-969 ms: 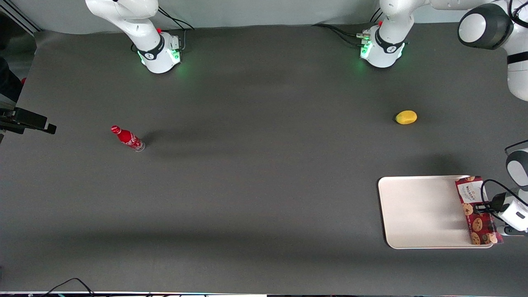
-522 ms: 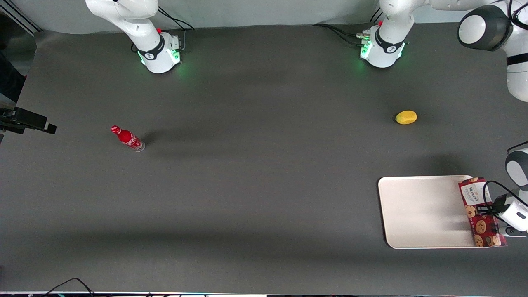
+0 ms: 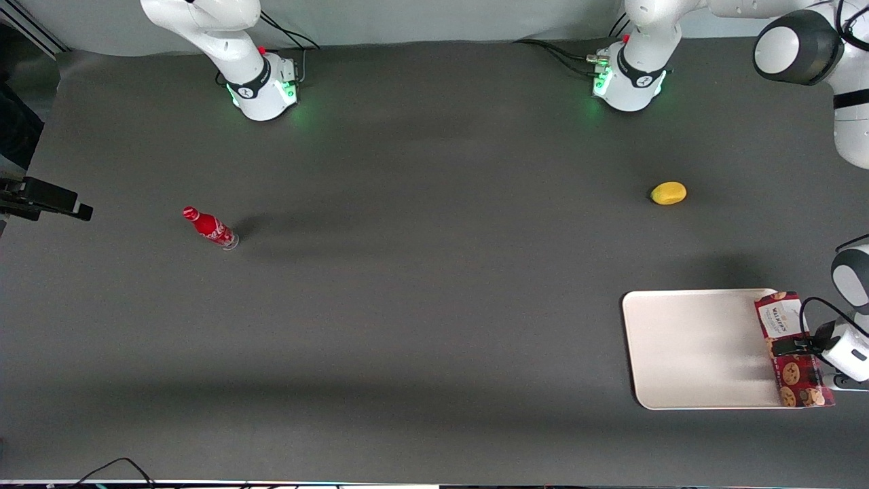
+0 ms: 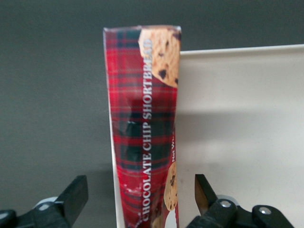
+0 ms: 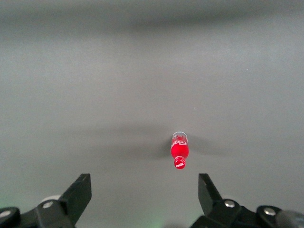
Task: Place red cookie box on tray
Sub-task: 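Lower the held cookie box onto the white tray, then open the left gripper and release the box on the tray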
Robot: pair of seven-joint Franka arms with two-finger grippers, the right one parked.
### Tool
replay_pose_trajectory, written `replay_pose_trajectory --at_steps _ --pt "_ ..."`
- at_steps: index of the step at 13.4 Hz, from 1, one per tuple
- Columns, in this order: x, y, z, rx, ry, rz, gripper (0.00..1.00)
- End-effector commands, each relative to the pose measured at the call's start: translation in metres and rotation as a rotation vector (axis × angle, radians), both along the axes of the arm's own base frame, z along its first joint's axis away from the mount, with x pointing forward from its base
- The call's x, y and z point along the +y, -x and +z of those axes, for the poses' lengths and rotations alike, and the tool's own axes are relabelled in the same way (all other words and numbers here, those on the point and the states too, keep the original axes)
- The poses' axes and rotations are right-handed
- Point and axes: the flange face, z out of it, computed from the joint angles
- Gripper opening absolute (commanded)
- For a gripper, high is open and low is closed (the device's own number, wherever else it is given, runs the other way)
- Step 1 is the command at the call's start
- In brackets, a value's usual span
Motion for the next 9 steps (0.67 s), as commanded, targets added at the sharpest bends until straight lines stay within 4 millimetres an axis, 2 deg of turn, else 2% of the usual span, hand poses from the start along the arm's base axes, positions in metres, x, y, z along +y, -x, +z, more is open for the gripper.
replay_pose_trajectory --at_steps 1,4,5,6,8,9 --pt "0.004 -0.002 0.033 -0.008 -0.037 -0.014 1.00" --pt "-0.013 0.008 0.101 0.092 -0.025 -0.014 1.00" --pt "-0.016 0.012 0.134 0.105 -0.030 -0.013 1.00" --pt "-0.027 0.016 0.170 0.099 -0.038 -0.024 1.00" --pt "-0.057 0.028 0.226 0.116 -0.039 -0.048 1.00" --pt "-0.082 0.035 0.251 0.135 -0.023 -0.075 1.00"
